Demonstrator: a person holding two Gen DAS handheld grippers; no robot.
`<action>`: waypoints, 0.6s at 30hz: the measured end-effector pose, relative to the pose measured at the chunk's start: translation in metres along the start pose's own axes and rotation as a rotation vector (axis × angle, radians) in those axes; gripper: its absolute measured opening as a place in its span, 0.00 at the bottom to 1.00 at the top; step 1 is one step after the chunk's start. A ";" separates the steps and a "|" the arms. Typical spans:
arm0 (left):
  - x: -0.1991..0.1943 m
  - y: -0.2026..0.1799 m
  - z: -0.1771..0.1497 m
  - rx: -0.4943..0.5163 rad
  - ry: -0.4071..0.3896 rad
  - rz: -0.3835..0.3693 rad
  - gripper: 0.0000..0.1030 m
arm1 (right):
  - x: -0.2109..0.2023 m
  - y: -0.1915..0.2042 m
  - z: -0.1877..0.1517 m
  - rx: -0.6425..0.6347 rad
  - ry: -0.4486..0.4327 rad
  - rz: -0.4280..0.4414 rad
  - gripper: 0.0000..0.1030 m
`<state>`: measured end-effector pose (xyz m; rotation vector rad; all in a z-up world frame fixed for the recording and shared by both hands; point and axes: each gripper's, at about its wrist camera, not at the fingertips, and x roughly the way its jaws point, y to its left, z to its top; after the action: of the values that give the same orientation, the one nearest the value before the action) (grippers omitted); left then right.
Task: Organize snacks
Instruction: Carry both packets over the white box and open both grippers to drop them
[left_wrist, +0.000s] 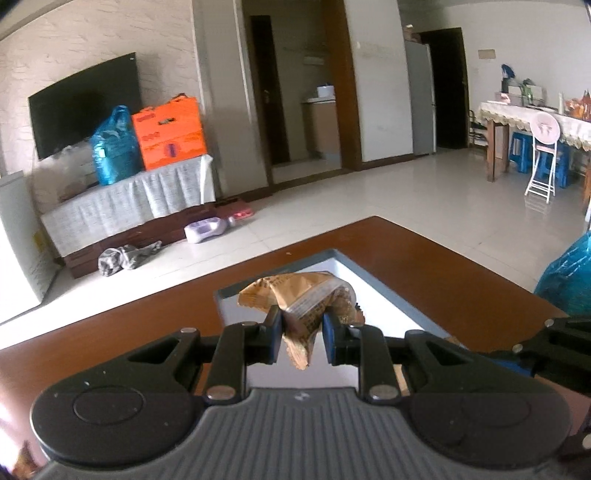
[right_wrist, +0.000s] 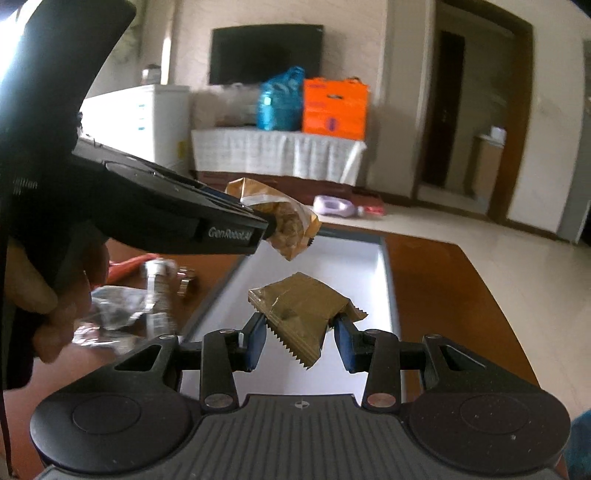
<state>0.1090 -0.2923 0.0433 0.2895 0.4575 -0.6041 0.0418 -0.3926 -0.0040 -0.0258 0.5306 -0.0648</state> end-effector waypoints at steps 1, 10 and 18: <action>0.008 -0.006 0.001 0.001 0.004 -0.006 0.19 | 0.004 -0.004 -0.002 0.014 0.009 0.002 0.40; 0.082 -0.032 0.008 0.005 0.038 -0.024 0.20 | 0.045 -0.009 -0.005 0.042 0.078 0.012 0.40; 0.103 -0.014 -0.001 -0.039 0.000 -0.004 0.20 | 0.075 -0.012 -0.008 0.035 0.125 -0.001 0.40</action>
<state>0.1752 -0.3527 -0.0097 0.2512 0.4693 -0.5985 0.1013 -0.4094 -0.0484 0.0127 0.6546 -0.0770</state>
